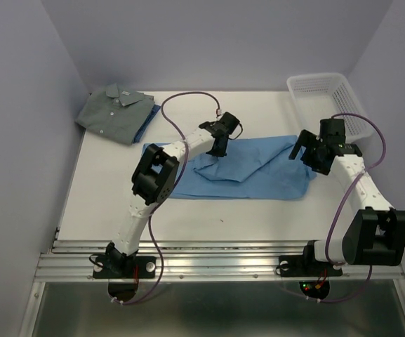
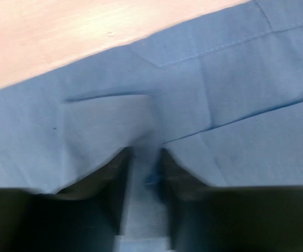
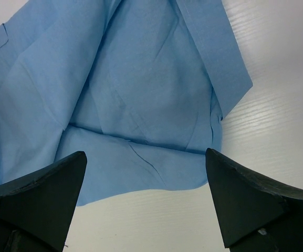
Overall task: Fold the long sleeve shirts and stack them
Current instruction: Fold the shirt
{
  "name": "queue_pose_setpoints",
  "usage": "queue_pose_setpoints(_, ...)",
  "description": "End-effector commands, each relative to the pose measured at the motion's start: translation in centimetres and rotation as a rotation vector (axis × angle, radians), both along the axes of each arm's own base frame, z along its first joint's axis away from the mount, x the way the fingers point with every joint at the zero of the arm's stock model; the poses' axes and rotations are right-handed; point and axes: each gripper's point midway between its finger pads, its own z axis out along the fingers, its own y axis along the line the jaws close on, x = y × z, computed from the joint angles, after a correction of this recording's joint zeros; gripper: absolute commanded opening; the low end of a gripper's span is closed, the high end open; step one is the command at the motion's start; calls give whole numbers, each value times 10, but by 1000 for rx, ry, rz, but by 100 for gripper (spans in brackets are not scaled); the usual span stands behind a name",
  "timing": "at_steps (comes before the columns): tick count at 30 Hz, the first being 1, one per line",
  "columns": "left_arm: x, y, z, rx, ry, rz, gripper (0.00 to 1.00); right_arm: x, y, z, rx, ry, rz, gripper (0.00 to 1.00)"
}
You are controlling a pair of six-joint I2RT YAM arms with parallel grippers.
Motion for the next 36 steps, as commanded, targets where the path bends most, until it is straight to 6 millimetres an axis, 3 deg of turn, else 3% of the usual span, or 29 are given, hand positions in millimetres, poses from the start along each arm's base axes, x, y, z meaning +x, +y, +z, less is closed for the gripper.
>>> queue_pose_setpoints(1, 15, 33, 58, -56, -92, 136, 23, 5, -2, 13, -5, -63, 8, 100)
queue_pose_setpoints(2, 12, 39, 55, -55, -81, 150, 21, 5, -2, 13, -5, -63, 8, 100)
queue_pose_setpoints(3, 12, 41, 58, -65, -85, 154, 9, 5, -2, 12, -4, -61, 8, 100)
queue_pose_setpoints(4, 14, 43, 70, -89, -109, 160, 4, 6, 3, 13, 17, -64, 25, 100)
queue_pose_setpoints(5, 11, 47, 67, -86, -103, 164, 0, 6, 3, 13, 16, -64, 26, 100)
queue_pose_setpoints(10, 5, 67, 87, -98, -136, 225, 0, 6, 4, 10, 21, -57, 30, 100)
queue_pose_setpoints(14, 2, 107, 88, -32, -157, 369, 0, 6, 5, 9, 23, -56, 31, 100)
queue_pose_setpoints(17, 3, 124, 87, -19, -148, 419, 18, 7, 5, 7, 26, -51, 37, 100)
queue_pose_setpoints(18, 3, 128, 84, -9, -140, 422, 42, 7, 6, 6, 27, -48, 38, 100)
queue_pose_setpoints(20, 3, 127, 82, -3, -133, 411, 63, 7, 6, 6, 30, -45, 40, 100)
queue_pose_setpoints(22, 1, 128, 78, 7, -119, 413, 76, 7, 6, 4, 29, -41, 41, 100)
queue_pose_setpoints(23, 0, 130, 78, 12, -118, 416, 98, 7, 6, 4, 29, -41, 41, 100)
queue_pose_setpoints(31, -15, 148, 82, 11, -113, 454, 99, 10, 9, 4, 38, -46, 57, 100)
queue_pose_setpoints(32, -20, 142, 75, -21, -90, 420, 99, 10, 9, 3, 41, -45, 59, 100)
queue_pose_setpoints(35, -27, 120, 88, -121, -109, 263, 99, 10, 10, 0, 44, -34, 62, 100)
queue_pose_setpoints(36, -39, 120, 77, -130, -80, 231, 99, 10, 10, -1, 45, -31, 64, 100)
